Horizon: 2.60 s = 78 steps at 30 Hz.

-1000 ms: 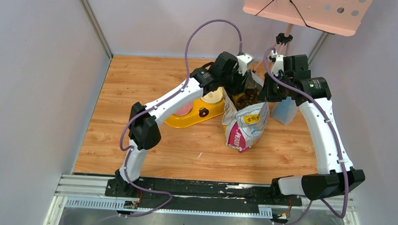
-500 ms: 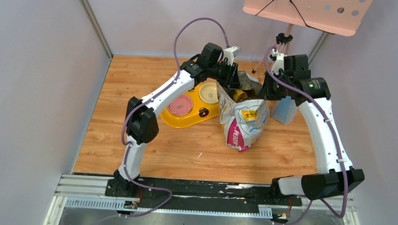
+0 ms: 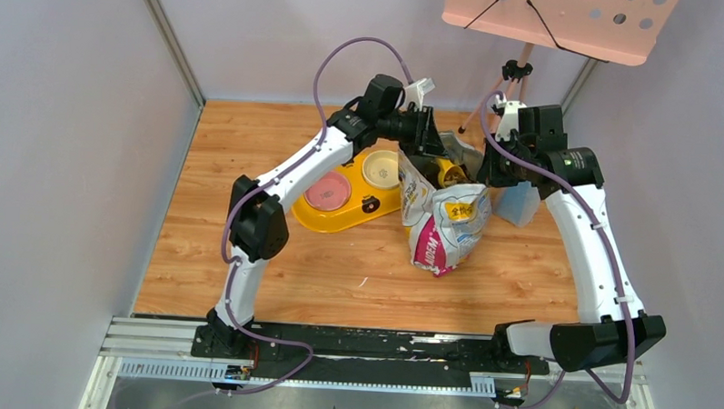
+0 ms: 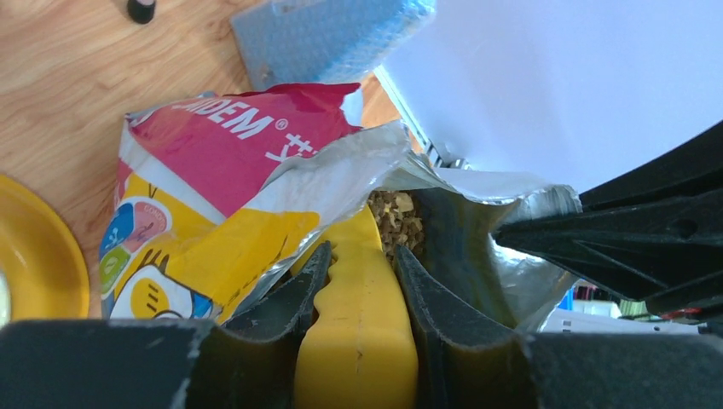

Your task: Serve the pet food

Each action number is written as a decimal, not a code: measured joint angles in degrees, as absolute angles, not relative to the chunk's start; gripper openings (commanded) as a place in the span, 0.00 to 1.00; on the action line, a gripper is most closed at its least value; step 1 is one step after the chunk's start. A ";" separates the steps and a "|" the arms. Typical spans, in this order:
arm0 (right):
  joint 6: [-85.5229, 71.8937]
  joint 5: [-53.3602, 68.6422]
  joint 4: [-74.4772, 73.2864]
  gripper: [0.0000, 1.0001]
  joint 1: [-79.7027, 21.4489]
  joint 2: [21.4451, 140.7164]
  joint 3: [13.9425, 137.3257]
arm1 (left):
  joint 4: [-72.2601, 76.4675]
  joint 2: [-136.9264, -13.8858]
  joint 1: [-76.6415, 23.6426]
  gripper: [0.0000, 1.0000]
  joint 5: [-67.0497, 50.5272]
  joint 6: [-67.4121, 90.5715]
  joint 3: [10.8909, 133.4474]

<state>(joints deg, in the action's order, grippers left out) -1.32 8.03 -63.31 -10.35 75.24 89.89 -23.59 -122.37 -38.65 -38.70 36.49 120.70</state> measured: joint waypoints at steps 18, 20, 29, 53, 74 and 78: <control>1.23 4.40 -64.69 0.00 -10.04 76.09 90.06 | -23.62 -112.64 -30.30 0.00 -36.67 49.01 117.84; 1.41 4.29 -64.69 0.00 -10.04 76.09 90.06 | -22.31 -112.20 -29.65 0.00 -38.28 50.78 116.18; 1.96 4.19 -64.88 0.00 -10.04 76.09 90.06 | -11.60 -112.33 -26.87 0.00 -49.23 60.90 108.62; 6.17 5.67 -65.34 0.00 -9.91 76.95 90.06 | 6.52 -117.12 -24.29 0.00 -59.24 84.36 99.92; 6.42 6.74 -64.55 0.00 -9.93 78.89 90.59 | 7.94 -111.98 -20.05 0.00 -59.42 85.60 98.26; 6.61 6.63 -65.56 0.00 -9.93 78.89 90.59 | 8.67 -109.95 -18.83 0.00 -59.51 85.54 98.17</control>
<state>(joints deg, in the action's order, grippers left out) 6.61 6.63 -65.56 -9.93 78.89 90.59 8.67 -109.95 -18.83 -59.51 85.54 98.17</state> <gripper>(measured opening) 0.013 0.352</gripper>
